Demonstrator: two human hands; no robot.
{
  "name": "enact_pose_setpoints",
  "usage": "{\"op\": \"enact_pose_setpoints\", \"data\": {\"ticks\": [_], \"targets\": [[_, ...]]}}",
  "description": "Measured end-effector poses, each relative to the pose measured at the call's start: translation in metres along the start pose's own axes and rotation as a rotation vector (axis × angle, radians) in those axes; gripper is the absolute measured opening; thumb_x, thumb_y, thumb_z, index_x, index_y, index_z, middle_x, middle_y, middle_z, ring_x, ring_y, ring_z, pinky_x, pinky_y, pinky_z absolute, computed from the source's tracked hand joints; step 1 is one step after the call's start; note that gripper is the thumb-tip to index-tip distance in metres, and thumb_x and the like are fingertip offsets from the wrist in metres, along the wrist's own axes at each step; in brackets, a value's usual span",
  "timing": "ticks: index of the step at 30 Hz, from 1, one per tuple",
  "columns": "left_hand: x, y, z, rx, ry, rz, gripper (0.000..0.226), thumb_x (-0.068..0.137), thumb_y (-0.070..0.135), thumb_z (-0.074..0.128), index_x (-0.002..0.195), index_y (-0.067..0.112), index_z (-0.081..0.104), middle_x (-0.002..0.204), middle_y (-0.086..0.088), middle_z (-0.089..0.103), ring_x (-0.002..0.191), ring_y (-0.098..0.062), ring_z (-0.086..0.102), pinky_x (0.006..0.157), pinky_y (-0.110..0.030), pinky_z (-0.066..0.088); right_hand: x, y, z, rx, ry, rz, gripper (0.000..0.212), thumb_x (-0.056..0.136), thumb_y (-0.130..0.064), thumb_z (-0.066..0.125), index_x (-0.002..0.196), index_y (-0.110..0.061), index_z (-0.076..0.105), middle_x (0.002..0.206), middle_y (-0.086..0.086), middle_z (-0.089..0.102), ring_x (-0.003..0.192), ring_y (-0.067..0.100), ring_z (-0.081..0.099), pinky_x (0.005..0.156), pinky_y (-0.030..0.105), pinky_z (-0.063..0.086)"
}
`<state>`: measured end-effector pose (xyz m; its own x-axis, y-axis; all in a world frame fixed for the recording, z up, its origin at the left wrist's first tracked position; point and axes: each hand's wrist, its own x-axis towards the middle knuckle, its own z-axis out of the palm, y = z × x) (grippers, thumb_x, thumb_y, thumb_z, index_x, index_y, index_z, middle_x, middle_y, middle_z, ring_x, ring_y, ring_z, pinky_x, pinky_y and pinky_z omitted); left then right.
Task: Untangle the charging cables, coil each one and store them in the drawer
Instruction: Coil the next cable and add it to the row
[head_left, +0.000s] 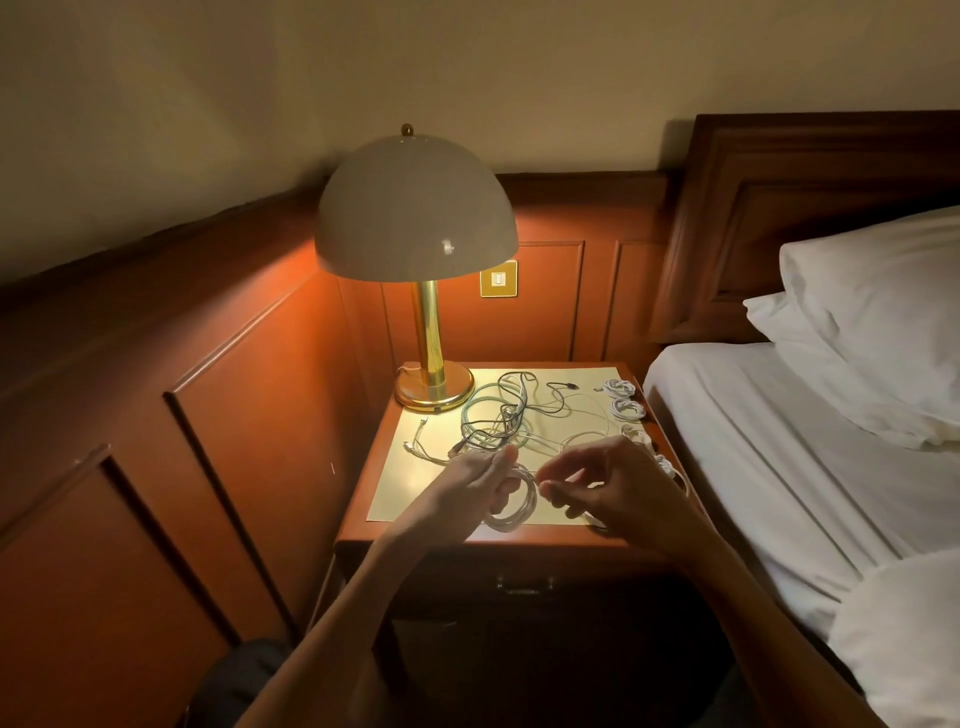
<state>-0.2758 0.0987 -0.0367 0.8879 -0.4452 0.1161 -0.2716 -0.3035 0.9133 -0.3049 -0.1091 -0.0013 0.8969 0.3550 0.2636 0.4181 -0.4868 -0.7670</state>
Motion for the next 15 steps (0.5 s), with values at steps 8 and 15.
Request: {"op": "enact_pose_setpoints", "data": {"ticks": [8, 15], "targets": [[-0.013, 0.013, 0.008, 0.195, -0.101, 0.021, 0.057, 0.098, 0.064, 0.025, 0.068, 0.017, 0.035, 0.064, 0.002, 0.032, 0.063, -0.023, 0.025, 0.059, -0.037, 0.025, 0.007, 0.004, -0.010, -0.164, 0.084, -0.080, 0.020, 0.086, -0.015, 0.075, 0.100, -0.029, 0.078, 0.090, -0.019, 0.073, 0.080, 0.001, 0.070, 0.073, 0.019, 0.059], [-0.018, 0.022, 0.013, 0.240, 0.065, 0.162, 0.054, 0.107, 0.043, 0.027, 0.063, 0.013, 0.038, 0.057, 0.005, 0.036, 0.053, -0.013, 0.029, 0.053, -0.031, 0.027, 0.009, 0.014, 0.005, -0.251, 0.278, -0.107, 0.018, 0.087, -0.028, 0.074, 0.099, -0.041, 0.072, 0.091, -0.025, 0.069, 0.073, -0.005, 0.066, 0.062, 0.011, 0.054]]}}
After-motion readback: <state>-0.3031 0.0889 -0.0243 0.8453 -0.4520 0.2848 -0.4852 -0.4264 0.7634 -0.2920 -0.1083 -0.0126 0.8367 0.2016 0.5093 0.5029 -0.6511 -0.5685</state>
